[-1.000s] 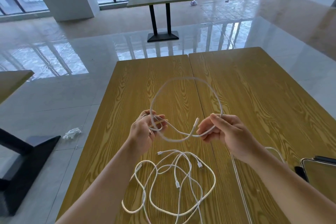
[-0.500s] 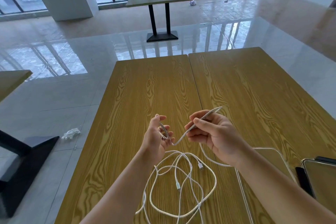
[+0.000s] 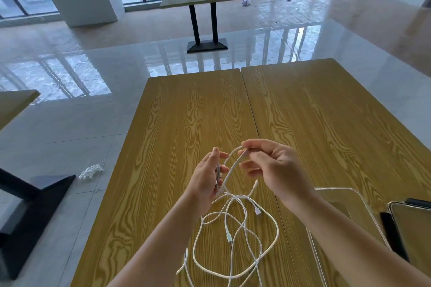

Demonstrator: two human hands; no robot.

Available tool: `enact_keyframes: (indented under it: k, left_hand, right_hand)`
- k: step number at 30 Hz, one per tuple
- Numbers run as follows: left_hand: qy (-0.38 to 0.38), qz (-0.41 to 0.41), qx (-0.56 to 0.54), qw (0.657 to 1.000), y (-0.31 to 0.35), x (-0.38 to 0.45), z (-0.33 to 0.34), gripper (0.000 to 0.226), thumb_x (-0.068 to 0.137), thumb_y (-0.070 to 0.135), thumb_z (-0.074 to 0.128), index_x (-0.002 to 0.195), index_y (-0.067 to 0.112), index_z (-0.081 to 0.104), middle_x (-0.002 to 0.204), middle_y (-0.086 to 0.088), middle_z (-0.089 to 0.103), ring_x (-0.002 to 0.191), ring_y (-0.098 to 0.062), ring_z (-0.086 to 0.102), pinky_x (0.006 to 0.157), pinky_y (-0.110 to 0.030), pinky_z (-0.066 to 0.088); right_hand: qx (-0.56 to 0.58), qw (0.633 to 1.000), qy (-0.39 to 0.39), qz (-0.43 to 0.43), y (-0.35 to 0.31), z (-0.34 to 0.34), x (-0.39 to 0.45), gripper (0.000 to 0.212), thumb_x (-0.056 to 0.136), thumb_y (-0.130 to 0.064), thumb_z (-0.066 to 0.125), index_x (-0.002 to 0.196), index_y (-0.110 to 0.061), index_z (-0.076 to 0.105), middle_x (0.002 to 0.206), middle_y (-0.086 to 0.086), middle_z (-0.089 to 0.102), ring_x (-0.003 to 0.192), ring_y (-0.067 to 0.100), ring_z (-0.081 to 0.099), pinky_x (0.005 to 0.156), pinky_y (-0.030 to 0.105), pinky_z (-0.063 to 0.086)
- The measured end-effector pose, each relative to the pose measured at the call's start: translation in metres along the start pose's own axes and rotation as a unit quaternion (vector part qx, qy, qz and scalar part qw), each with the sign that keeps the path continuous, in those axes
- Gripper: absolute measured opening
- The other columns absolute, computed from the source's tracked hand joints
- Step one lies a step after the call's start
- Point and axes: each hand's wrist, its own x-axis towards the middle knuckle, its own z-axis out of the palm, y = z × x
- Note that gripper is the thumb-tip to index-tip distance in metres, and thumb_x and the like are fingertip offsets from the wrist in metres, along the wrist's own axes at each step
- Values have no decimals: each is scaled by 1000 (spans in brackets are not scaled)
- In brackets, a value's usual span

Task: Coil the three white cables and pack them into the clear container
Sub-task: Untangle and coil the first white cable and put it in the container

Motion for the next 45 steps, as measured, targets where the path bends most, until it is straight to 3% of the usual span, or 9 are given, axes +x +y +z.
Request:
enact_keyframes:
  k: [4,8,15,19,22,25,29,36,45]
  left_hand:
    - [-58,-13,-27,998,3,-6,-5,34,99,47,45,94,23,69,81,-5,58,53,-10,41,41,-21,31]
    - [-128,-21,-68,989,5,-13,-11,37,90,50,48,99,19,66,80,-4,60,55,-10,43,42,-19,34]
    - [-219,-9,-44,975,6,-19,-10,43,90,60,46,101,27,71,82,-4,61,59,-11,45,52,-24,36]
    - [-244,2,-68,967,4,-20,-10,51,86,65,45,102,22,66,85,-6,61,59,-12,45,52,-23,38]
    - [-273,23,-65,960,6,-24,-9,32,81,46,68,99,20,63,88,-8,60,59,-13,47,51,-23,40]
    - [-283,35,-62,956,9,-25,-7,25,80,28,66,100,14,60,92,-11,63,67,-20,56,58,-28,46]
    - [-224,73,-79,969,12,-25,-7,18,91,19,55,102,6,62,100,-15,65,89,-27,65,73,-35,56]
    - [-138,119,-140,973,19,-29,-8,31,90,20,55,119,10,60,91,-18,68,70,-26,66,59,-33,55]
    - [-30,96,-303,948,26,-27,-12,29,104,9,39,121,5,62,119,-21,69,104,-38,69,82,-43,61]
  right_hand:
    - [-241,961,-82,-111,-4,-12,4,15,89,-24,72,104,-24,73,91,-12,76,84,-4,72,75,16,59]
    - [-324,927,-91,-164,-11,-25,15,11,86,-33,73,91,-23,74,64,-15,66,50,3,61,46,17,50]
    - [-342,915,-17,-212,-7,-32,27,17,85,-37,73,78,-22,74,54,-8,62,47,18,59,45,28,50]
    - [-343,918,5,-199,1,-30,30,20,85,-37,75,73,-21,72,48,-10,54,42,13,51,44,14,38]
    - [-341,921,13,-188,6,-29,32,21,84,-36,76,70,-21,72,49,-12,52,44,5,47,47,13,37]
    - [-352,918,14,-185,9,-28,33,19,83,-36,76,73,-21,73,65,-11,59,60,9,56,56,19,45]
    - [-330,932,-18,-147,9,-30,34,19,89,-38,70,74,-27,65,64,-13,61,56,-2,57,52,9,40]
    - [-267,955,-5,-129,13,-25,31,14,92,-27,68,81,-34,67,65,-12,60,56,-2,55,52,11,43]
    - [-176,980,-95,-16,22,-26,20,32,94,-17,65,104,-48,61,80,7,74,56,10,63,55,30,56]
